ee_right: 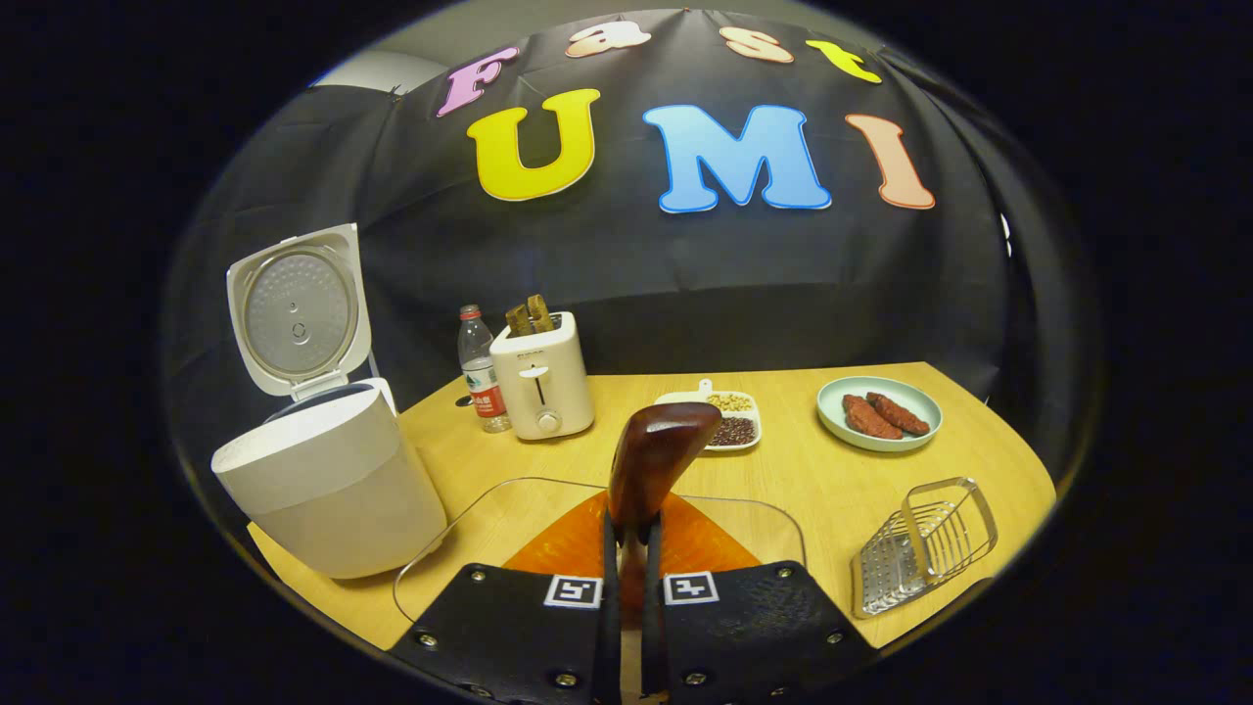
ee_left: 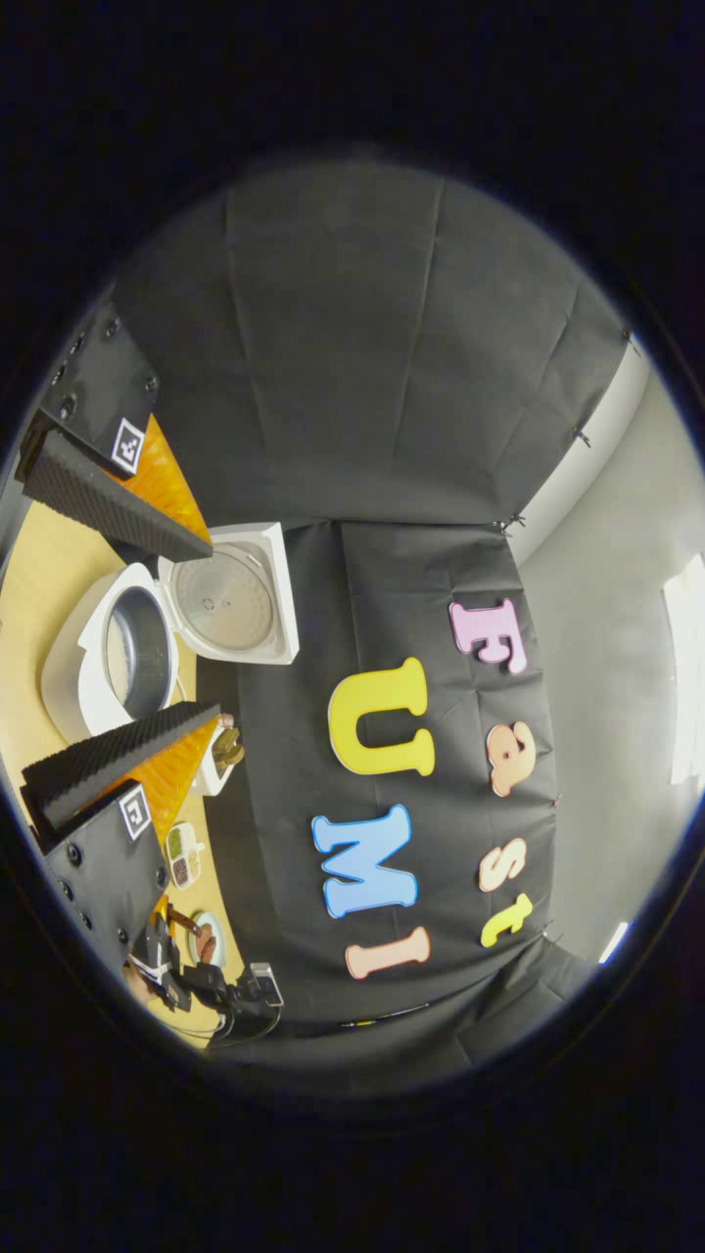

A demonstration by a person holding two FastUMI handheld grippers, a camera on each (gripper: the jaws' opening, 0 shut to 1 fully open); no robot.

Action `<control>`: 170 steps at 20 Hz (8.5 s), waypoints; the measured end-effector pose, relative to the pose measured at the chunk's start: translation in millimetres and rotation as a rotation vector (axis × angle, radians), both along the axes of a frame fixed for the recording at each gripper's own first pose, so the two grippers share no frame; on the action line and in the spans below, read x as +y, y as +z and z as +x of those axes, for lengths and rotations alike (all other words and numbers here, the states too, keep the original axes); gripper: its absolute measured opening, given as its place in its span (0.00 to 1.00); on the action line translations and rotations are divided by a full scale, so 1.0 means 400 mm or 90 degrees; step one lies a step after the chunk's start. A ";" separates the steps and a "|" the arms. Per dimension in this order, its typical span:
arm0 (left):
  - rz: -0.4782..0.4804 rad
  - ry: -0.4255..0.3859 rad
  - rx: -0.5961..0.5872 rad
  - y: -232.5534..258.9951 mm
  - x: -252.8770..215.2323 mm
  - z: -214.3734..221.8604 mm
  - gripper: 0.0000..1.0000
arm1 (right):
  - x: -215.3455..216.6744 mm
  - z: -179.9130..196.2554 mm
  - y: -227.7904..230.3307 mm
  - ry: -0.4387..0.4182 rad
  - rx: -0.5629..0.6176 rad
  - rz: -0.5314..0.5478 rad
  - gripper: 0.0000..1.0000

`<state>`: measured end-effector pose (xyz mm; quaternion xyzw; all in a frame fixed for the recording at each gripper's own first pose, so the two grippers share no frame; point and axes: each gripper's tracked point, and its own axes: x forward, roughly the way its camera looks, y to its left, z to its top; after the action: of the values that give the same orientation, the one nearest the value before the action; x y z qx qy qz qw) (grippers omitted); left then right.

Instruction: Close the left gripper, press the button to open the rice cooker; take a wooden spoon from the chopstick holder with the right hand, scoop a spoonful of rice and pour it into the rice cooker, then put the wooden spoon back into the chopstick holder.

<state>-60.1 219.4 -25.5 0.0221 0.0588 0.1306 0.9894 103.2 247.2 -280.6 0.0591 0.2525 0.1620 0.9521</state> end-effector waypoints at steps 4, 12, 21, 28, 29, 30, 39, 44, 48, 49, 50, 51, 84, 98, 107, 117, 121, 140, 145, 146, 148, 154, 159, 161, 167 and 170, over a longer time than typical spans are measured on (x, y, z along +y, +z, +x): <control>-0.018 0.002 0.002 -0.014 0.000 -0.003 0.97 | 0.050 -0.026 0.002 0.008 0.032 0.050 0.08; -0.030 0.005 -0.003 -0.016 0.024 -0.012 0.98 | 0.049 -0.045 -0.028 -0.087 0.200 0.296 0.09; -0.025 -0.001 -0.008 0.000 0.017 -0.008 0.97 | -0.063 -0.048 -0.003 -0.181 0.254 0.438 0.09; -0.023 -0.007 -0.021 0.014 0.005 0.001 0.99 | -0.092 -0.023 0.095 -0.213 0.267 0.577 0.08; -0.027 -0.006 -0.022 0.010 0.006 0.000 0.99 | -0.087 -0.024 0.112 -0.209 0.271 0.594 0.09; -0.031 -0.003 -0.024 0.008 0.012 0.000 0.97 | -0.074 -0.021 0.129 -0.204 0.273 0.611 0.09; -0.059 0.037 -0.016 -0.036 0.085 -0.042 1.00 | 0.078 -0.006 0.277 -0.097 0.267 0.637 0.08; -0.049 0.066 -0.017 -0.038 0.139 -0.083 0.99 | 0.209 0.017 0.352 -0.028 0.266 0.651 0.08; -0.049 0.091 -0.013 -0.049 0.179 -0.116 0.99 | 0.314 0.024 0.391 0.021 0.253 0.636 0.09; -0.048 0.098 -0.011 -0.052 0.190 -0.126 0.99 | 0.341 0.026 0.397 0.033 0.251 0.631 0.09; -0.048 0.105 -0.011 -0.056 0.199 -0.135 0.99 | 0.371 0.027 0.403 0.043 0.250 0.627 0.09; -0.047 0.114 -0.010 -0.059 0.211 -0.147 0.99 | 0.395 0.028 0.408 0.053 0.251 0.622 0.09; -0.052 0.219 0.012 -0.125 0.332 -0.313 0.99 | 0.831 -0.003 0.377 0.343 -0.172 -0.036 0.08; -0.049 0.209 0.000 -0.104 0.326 -0.304 0.99 | 0.824 0.004 0.364 0.322 -0.102 0.015 0.09; -0.045 0.195 -0.016 -0.071 0.322 -0.236 0.99 | 0.649 0.052 0.473 0.186 0.026 0.268 0.08; -0.048 0.122 -0.032 -0.030 0.183 -0.060 0.99 | 0.316 0.118 0.542 0.091 -0.038 0.243 0.08; -0.039 0.092 -0.035 -0.018 0.111 -0.003 0.99 | 0.167 0.135 0.557 0.051 -0.061 0.231 0.08; -0.044 -0.012 -0.064 0.065 -0.192 0.171 0.99 | -0.413 0.154 0.429 -0.132 -0.055 0.171 0.08; -0.041 -0.031 -0.058 0.058 -0.249 0.190 0.99 | -0.520 0.147 0.333 -0.176 -0.031 0.136 0.08; -0.040 -0.035 -0.055 0.058 -0.258 0.192 0.99 | -0.534 0.144 0.312 -0.181 -0.024 0.129 0.08; -0.038 -0.039 -0.050 0.053 -0.272 0.196 0.99 | -0.559 0.138 0.274 -0.188 -0.010 0.115 0.08; -0.020 -0.041 -0.028 0.037 -0.296 0.198 0.99 | -0.587 0.103 0.186 -0.187 0.020 0.082 0.09; -0.011 -0.040 -0.022 0.046 -0.311 0.192 0.99 | -0.598 0.088 0.130 -0.186 0.040 0.076 0.09; -0.004 -0.040 -0.020 0.050 -0.316 0.184 0.99 | -0.596 0.079 0.094 -0.190 0.062 0.093 0.09; 0.015 -0.037 -0.007 0.044 -0.321 0.174 0.97 | -0.601 0.065 0.023 -0.198 0.097 0.108 0.10; 0.014 -0.035 -0.008 0.049 -0.322 0.174 0.99 | -0.605 0.050 -0.004 -0.192 0.114 0.105 0.10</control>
<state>9.5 90.7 -5.9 0.0341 0.0502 0.1044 0.9927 123.4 5.3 -282.2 0.1883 0.3102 0.0313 0.9313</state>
